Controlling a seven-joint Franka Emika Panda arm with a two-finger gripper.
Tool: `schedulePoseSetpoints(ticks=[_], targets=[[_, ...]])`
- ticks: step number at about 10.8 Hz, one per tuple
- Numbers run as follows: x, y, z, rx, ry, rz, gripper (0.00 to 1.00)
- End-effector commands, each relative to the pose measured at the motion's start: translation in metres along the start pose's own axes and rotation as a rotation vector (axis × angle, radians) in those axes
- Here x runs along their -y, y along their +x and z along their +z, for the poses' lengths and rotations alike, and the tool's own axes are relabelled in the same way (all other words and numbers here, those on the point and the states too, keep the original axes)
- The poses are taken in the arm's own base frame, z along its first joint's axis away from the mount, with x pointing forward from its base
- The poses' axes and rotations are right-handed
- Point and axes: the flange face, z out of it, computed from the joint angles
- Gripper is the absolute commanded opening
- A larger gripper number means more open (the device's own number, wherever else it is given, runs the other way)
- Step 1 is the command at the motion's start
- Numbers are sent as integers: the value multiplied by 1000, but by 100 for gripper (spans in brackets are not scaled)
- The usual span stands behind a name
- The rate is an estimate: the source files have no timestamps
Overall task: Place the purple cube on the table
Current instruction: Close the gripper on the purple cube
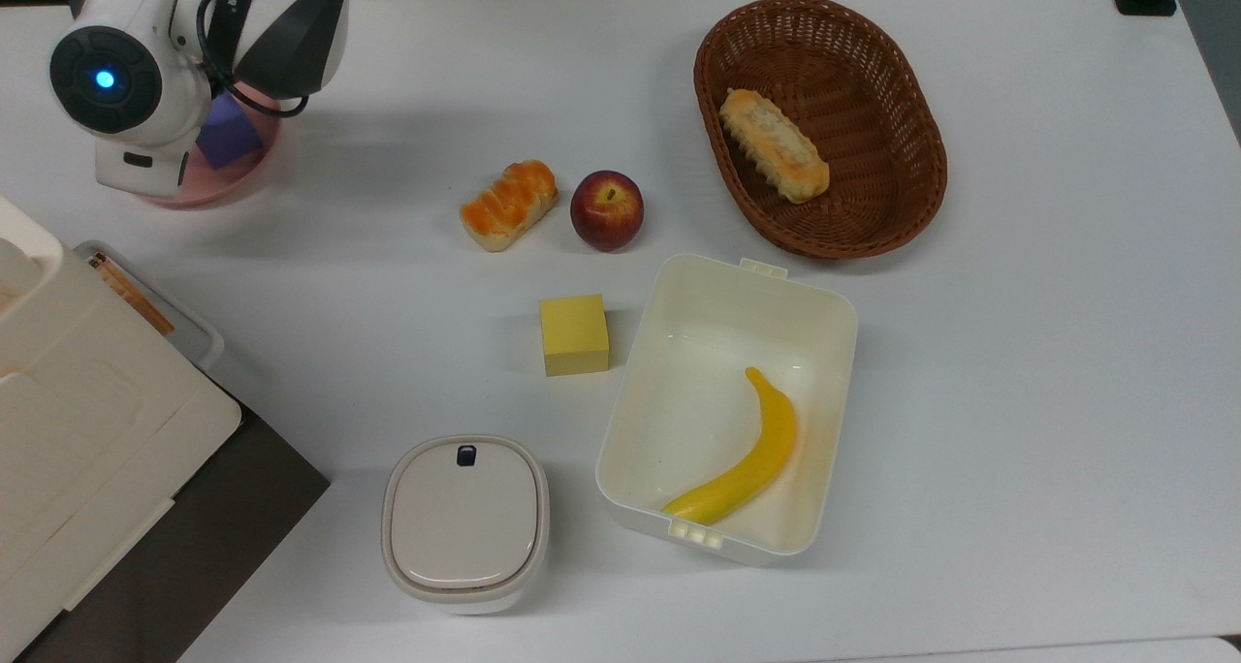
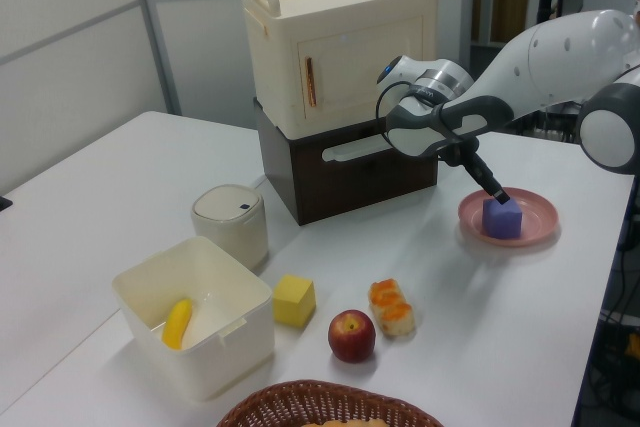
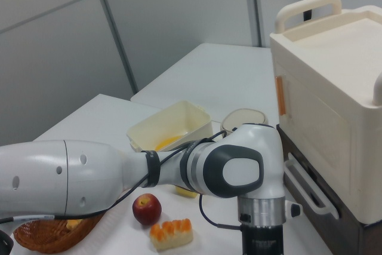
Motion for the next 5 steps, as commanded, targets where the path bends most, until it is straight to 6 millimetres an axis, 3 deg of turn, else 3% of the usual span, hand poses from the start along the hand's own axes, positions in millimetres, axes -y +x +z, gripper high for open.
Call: schedulePoseSetpoints(ticks=[1,5], targets=[[8,2,8,17,7,-19,100],[6,18,26,35,23,-31,100]])
